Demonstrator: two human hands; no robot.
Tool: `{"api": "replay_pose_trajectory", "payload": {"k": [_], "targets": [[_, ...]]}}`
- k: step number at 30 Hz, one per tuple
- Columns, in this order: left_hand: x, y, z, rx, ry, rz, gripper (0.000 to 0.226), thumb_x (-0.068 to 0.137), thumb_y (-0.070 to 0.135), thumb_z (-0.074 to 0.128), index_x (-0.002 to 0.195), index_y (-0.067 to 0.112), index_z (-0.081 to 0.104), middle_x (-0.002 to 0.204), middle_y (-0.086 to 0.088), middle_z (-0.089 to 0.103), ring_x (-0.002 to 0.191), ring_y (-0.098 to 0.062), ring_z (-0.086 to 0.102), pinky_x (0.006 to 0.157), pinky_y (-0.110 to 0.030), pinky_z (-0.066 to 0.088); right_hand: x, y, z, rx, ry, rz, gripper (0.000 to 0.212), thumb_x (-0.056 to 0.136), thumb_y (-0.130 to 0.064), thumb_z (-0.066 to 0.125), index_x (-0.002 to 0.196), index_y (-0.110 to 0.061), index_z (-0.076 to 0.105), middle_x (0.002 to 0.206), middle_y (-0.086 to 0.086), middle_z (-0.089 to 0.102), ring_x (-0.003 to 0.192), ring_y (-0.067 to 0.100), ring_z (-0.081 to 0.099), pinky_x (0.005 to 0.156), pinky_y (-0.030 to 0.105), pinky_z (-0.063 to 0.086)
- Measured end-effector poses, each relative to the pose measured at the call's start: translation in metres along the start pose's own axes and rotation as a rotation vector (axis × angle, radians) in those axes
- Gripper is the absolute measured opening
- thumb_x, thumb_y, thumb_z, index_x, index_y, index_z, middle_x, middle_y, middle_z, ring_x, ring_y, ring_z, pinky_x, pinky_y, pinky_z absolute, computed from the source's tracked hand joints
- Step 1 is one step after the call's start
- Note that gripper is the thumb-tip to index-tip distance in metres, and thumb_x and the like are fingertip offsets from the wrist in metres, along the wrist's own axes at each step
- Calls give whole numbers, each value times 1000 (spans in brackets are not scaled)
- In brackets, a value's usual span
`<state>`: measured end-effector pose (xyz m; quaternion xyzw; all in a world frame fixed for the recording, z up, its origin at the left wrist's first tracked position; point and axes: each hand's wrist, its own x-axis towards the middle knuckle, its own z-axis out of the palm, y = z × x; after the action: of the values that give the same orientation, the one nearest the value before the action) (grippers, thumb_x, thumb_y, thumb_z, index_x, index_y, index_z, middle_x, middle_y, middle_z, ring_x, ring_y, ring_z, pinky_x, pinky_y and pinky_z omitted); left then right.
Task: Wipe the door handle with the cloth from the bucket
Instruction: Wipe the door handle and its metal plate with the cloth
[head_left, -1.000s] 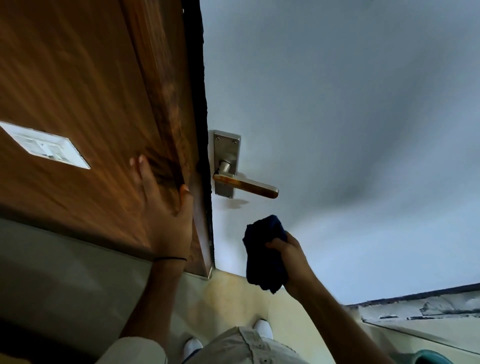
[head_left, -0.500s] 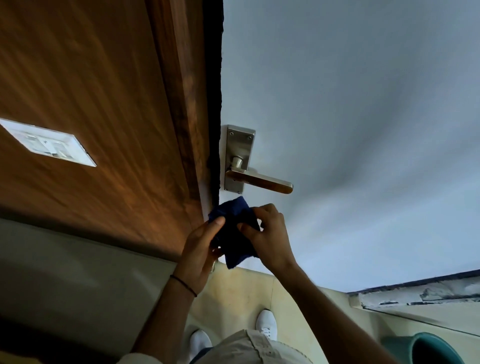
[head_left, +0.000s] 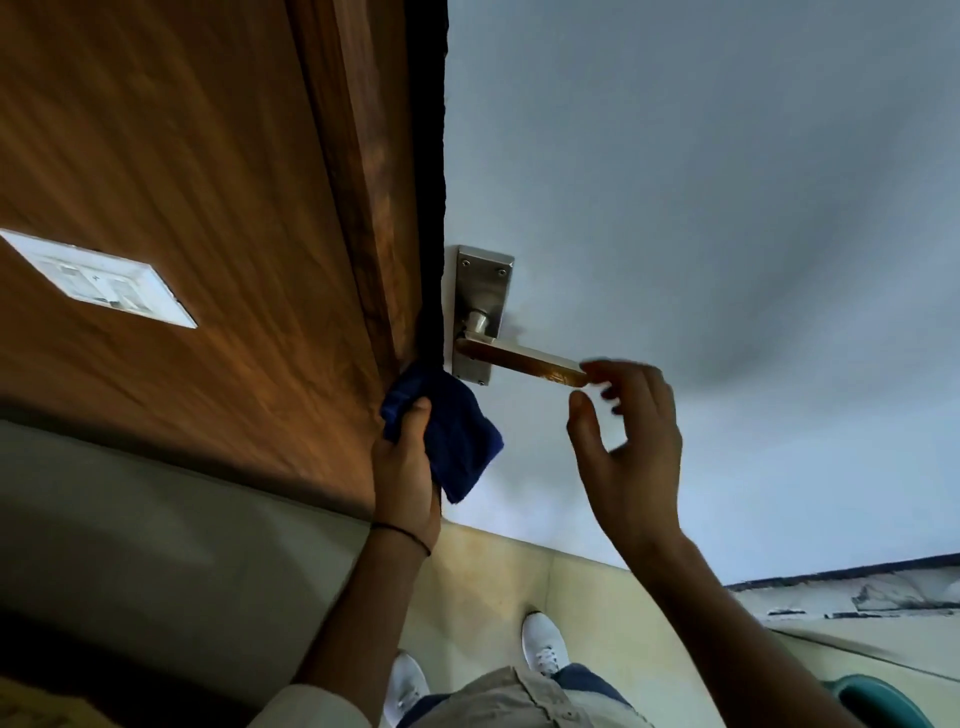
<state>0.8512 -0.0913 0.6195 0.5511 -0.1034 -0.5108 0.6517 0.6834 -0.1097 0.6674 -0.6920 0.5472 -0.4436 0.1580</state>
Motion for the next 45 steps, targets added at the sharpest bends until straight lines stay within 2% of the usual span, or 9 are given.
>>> {"api": "replay_pose_trajectory", "payload": {"k": [5, 10, 14, 17, 19, 23, 31, 36, 45], "targets": [[13, 12, 43, 38, 117, 183, 52, 79, 51, 58, 125, 29, 58, 118, -6, 70, 106, -30, 67, 99, -55, 51, 43, 8, 7, -18, -198, -159, 40, 100, -40, 46, 90, -15, 75, 88, 1, 72, 83, 8, 56, 77, 32, 47], [-11, 22, 81, 172, 294, 366, 11, 97, 23, 49, 103, 19, 58, 81, -1, 63, 82, -28, 64, 76, -37, 53, 63, 20, 0, 181, -278, -56, 51, 103, -41, 40, 83, -13, 78, 83, 1, 74, 78, 12, 65, 74, 37, 54], [-37, 3, 101, 279, 426, 528, 28, 98, 11, 49, 77, 29, 53, 69, 8, 55, 59, -1, 59, 57, -12, 46, 72, 25, 3, 265, -340, -8, 44, 102, -34, 42, 83, -13, 77, 85, 0, 76, 79, 11, 69, 76, 37, 56], [-50, -19, 123, 388, 444, 613, 14, 97, -1, 49, 94, 8, 60, 71, 11, 51, 65, 22, 54, 61, 3, 39, 78, 32, 10, 296, -368, -15, 48, 100, -37, 40, 80, -13, 76, 80, 3, 77, 74, 18, 72, 74, 44, 58], [-52, -34, 135, 474, 431, 668, 23, 98, 6, 49, 115, -5, 61, 72, 11, 55, 66, 20, 55, 63, -4, 44, 81, 39, 13, 272, -376, -84, 56, 96, -45, 35, 79, -10, 75, 75, 8, 75, 70, 23, 71, 71, 46, 59], [-43, -29, 138, 504, 521, 677, 26, 98, 6, 47, 106, -17, 57, 53, 11, 42, 48, 7, 51, 46, -6, 36, 86, 42, 10, 280, -414, -128, 55, 95, -41, 34, 79, -8, 74, 76, 14, 74, 73, 31, 71, 73, 50, 58], [-61, -54, 148, 575, 502, 678, 33, 99, 15, 47, 124, -3, 58, 52, 10, 48, 48, 5, 54, 45, -4, 33, 93, 40, 6, 226, -463, -263, 62, 94, -41, 27, 66, -3, 67, 57, 12, 64, 56, 29, 61, 60, 37, 49], [-63, -45, 150, 544, 546, 636, 28, 97, 6, 48, 71, 16, 49, 48, 7, 42, 45, 2, 49, 44, -10, 31, 94, 40, 3, 188, -475, -288, 60, 94, -38, 27, 63, -3, 64, 57, 12, 63, 58, 30, 60, 60, 33, 44], [-58, -37, 146, 344, 570, 536, 41, 94, 8, 52, 55, 16, 41, 48, 2, 41, 40, -5, 35, 42, -17, 26, 97, 40, 3, 215, -475, -282, 58, 93, -38, 28, 62, -2, 60, 55, 16, 63, 55, 32, 59, 56, 33, 41]]}}
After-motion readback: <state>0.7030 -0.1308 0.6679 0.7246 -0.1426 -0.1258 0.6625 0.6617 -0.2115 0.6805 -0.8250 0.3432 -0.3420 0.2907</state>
